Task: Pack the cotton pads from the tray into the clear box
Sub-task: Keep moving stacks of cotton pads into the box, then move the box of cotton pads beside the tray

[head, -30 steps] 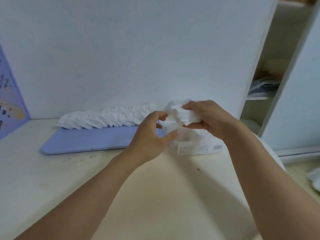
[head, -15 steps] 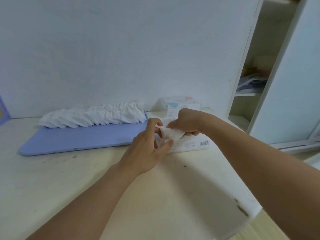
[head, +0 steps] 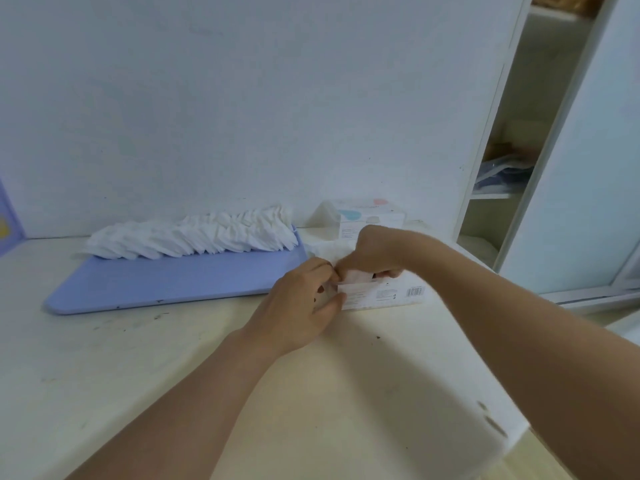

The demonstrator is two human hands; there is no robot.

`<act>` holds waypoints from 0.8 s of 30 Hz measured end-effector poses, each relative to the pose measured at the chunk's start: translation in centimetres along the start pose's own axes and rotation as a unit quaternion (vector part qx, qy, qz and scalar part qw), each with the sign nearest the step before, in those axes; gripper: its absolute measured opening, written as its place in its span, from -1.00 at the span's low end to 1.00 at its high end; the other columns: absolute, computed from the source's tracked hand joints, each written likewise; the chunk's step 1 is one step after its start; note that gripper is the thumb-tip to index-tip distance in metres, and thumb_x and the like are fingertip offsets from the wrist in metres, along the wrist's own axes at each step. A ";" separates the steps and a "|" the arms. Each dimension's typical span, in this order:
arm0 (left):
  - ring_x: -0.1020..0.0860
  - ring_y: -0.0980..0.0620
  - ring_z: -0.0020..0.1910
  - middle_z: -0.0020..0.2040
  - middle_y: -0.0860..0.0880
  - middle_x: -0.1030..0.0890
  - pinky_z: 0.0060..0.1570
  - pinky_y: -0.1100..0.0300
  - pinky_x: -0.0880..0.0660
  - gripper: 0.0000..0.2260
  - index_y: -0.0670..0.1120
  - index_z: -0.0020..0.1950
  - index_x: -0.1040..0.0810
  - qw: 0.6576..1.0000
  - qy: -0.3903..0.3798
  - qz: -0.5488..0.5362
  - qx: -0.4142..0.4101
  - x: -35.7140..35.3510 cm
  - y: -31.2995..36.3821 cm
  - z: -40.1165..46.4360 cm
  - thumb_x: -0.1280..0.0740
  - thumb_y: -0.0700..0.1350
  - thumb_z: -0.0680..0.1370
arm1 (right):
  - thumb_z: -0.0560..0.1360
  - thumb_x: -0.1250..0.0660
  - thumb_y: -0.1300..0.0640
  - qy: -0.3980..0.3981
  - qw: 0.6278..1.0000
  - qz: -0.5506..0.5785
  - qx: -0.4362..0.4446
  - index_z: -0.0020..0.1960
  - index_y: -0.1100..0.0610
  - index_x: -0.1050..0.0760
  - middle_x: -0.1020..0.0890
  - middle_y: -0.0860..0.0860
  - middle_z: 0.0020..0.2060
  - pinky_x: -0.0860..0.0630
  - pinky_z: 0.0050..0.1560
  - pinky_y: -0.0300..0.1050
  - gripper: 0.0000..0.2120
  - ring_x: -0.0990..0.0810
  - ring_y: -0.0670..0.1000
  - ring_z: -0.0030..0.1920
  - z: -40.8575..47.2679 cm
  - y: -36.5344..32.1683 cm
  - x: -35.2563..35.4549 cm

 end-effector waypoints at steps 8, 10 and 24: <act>-0.56 0.18 -0.09 0.05 0.23 -0.54 -0.06 0.22 -0.57 -0.57 0.23 0.32 -0.29 0.998 0.005 -0.038 0.048 0.0 -0.9 0.1 -0.41 0.10 0.54 | 0.46 -0.48 -0.19 0.014 0.998 -0.040 0.040 -0.36 0.12 -0.43 -0.53 -0.03 -0.52 -0.36 -0.44 -0.25 -0.55 -0.46 -0.06 -0.51 0.9 -0.4 -0.4; -0.54 0.23 -0.07 0.00 0.23 -0.54 -0.07 0.26 -0.55 -0.63 0.20 0.30 -0.37 1.000 0.008 -0.011 0.028 0.1 -0.9 0.1 -0.41 0.09 0.55 | 0.50 -0.41 -0.23 0.046 0.989 -0.123 0.066 -0.36 0.13 -0.35 -0.45 -0.02 -0.46 -0.26 -0.44 -0.21 -0.49 -0.40 -0.05 -0.45 1.0 -1.4 -1.0; -0.14 0.18 0.55 0.56 0.17 -0.16 0.49 0.23 -0.17 -0.14 0.03 0.62 -0.12 0.999 0.005 0.000 0.034 -0.4 -2.3 0.5 -0.51 0.03 0.42 | 0.47 0.03 -0.55 0.005 0.969 -0.120 0.215 0.65 -0.12 0.18 0.10 -0.21 0.64 0.20 0.62 0.04 -0.09 0.20 -0.15 0.62 -2.8 -0.7 -4.6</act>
Point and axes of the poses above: each hand's wrist, its own z-axis towards the middle knuckle, its own x-axis out of the back of the hand, y = z × x, the point moved 7 cm from there along z, towards the middle knuckle
